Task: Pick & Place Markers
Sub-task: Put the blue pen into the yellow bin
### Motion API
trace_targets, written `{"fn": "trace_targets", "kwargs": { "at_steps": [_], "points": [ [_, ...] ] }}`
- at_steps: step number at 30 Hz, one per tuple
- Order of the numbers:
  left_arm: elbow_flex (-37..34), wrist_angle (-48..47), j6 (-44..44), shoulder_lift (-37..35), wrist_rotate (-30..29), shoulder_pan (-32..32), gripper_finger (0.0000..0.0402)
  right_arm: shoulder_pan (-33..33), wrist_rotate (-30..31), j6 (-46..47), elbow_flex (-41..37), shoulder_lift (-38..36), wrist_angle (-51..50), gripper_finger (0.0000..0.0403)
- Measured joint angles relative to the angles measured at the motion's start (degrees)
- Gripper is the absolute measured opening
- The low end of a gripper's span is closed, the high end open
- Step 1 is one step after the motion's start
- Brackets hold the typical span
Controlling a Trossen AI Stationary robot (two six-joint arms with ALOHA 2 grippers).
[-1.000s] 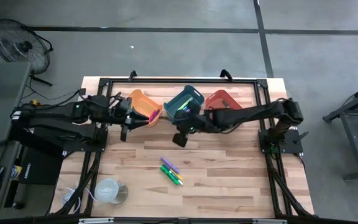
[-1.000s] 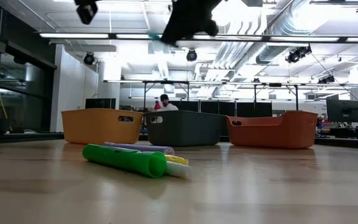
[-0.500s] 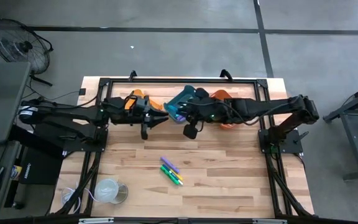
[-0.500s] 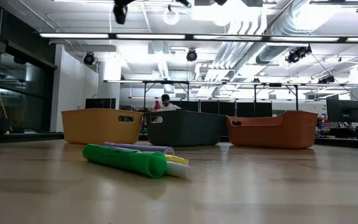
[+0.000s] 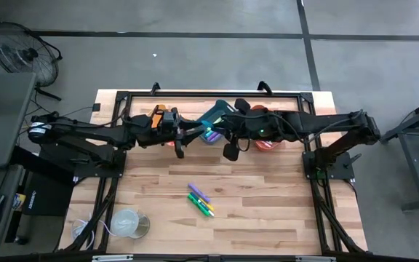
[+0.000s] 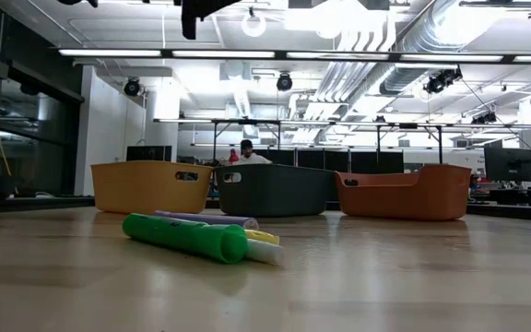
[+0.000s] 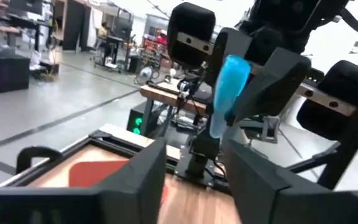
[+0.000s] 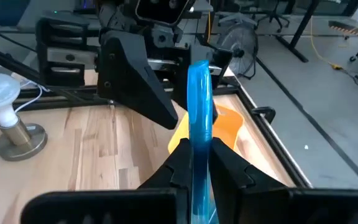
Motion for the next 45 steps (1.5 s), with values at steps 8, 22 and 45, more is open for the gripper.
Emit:
{"fn": "trace_targets", "kwargs": {
  "at_steps": [8, 22, 45],
  "points": [
    [0.0, 4.7, 2.8, 0.0, -0.3, 0.0, 0.0220, -1.5, -1.9, -0.9, 0.0, -0.1, 0.2, 0.0024],
    [0.0, 4.8, 2.8, 0.0, -0.6, 0.0, 0.0222, -3.4, -6.2, -2.3, 0.0, 0.1, 5.2, 0.0024],
    [0.0, 5.2, 2.3, 0.0, -0.9, 0.0, 0.0222, -5.2, -11.6, -1.0, 0.1, 4.3, 10.1, 0.0024]
  ]
}}
